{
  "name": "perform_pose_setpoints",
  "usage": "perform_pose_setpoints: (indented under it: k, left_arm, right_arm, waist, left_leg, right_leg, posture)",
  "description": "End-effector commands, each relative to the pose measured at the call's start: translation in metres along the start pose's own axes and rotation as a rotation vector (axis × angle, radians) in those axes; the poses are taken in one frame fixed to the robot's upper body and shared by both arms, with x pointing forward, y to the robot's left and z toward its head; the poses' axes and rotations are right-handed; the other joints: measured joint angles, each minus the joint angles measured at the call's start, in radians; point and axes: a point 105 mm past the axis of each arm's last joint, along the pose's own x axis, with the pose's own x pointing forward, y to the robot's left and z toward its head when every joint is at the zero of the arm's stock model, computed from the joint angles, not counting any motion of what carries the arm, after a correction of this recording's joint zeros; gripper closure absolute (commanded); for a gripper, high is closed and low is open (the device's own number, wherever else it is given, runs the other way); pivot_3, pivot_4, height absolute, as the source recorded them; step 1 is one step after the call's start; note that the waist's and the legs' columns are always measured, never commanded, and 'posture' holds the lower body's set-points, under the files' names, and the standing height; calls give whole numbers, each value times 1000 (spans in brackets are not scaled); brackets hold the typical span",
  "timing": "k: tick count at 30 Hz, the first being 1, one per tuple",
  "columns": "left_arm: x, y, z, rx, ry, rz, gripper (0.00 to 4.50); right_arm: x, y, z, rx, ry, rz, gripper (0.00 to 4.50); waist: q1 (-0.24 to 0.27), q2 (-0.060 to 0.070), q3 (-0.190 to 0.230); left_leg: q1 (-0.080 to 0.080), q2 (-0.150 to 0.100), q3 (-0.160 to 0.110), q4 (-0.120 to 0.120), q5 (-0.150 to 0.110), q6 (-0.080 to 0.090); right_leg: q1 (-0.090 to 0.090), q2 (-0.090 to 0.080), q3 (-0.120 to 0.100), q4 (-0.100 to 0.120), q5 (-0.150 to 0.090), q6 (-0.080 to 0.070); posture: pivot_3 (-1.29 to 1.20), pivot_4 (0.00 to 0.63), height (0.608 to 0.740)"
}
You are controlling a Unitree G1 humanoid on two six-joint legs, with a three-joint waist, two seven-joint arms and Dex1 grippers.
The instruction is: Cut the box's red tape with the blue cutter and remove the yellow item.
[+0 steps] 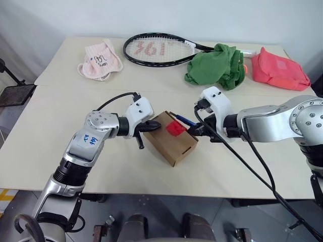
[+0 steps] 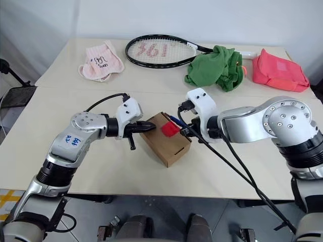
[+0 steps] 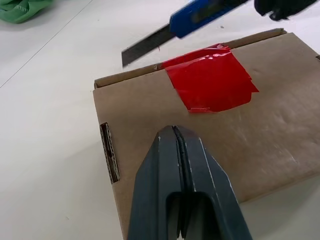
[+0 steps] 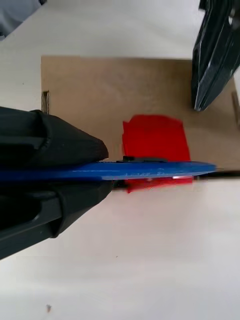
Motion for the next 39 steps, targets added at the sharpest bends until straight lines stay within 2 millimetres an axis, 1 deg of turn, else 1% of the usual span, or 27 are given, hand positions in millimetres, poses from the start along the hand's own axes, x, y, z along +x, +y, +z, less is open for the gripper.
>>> perform_pose_setpoints:
  k: [1,7,27,32,39]
  left_arm:
    - [4,-8,-16,-28,61,-32,4500]
    - [4,-8,-16,-24,63,-31,4500]
    - [4,-9,-16,-15,69,-36,4500]
    - [4,-9,-16,-14,70,-35,4500]
    - [6,-8,-17,-13,77,-39,4500]
  right_arm:
    - [-6,5,7,-19,-44,16,4417]
    - [-3,0,-1,-4,-14,-6,4417]
    - [-3,-15,-9,53,-9,-54,4417]
    - [-2,-11,-13,45,10,-31,4417]
    - [0,1,-13,35,45,23,4417]
  waist:
    - [0,0,0]
    - [0,0,0]
    - [1,0,0]
    - [1,0,0]
    - [1,0,0]
  left_leg:
    - [0,0,0,0,0,0]
    - [0,0,0,0,0,0]
    - [0,0,0,0,0,0]
    - [0,0,0,0,0,0]
    - [0,0,0,0,0,0]
  right_leg:
    - [0,0,0,0,0,0]
    - [0,0,0,0,0,0]
    - [0,0,0,0,0,0]
    - [0,0,0,0,0,0]
    - [0,0,0,0,0,0]
  posture:
    - [0,150,740]
    - [0,150,740]
    - [0,150,740]
    - [0,150,740]
    - [0,150,740]
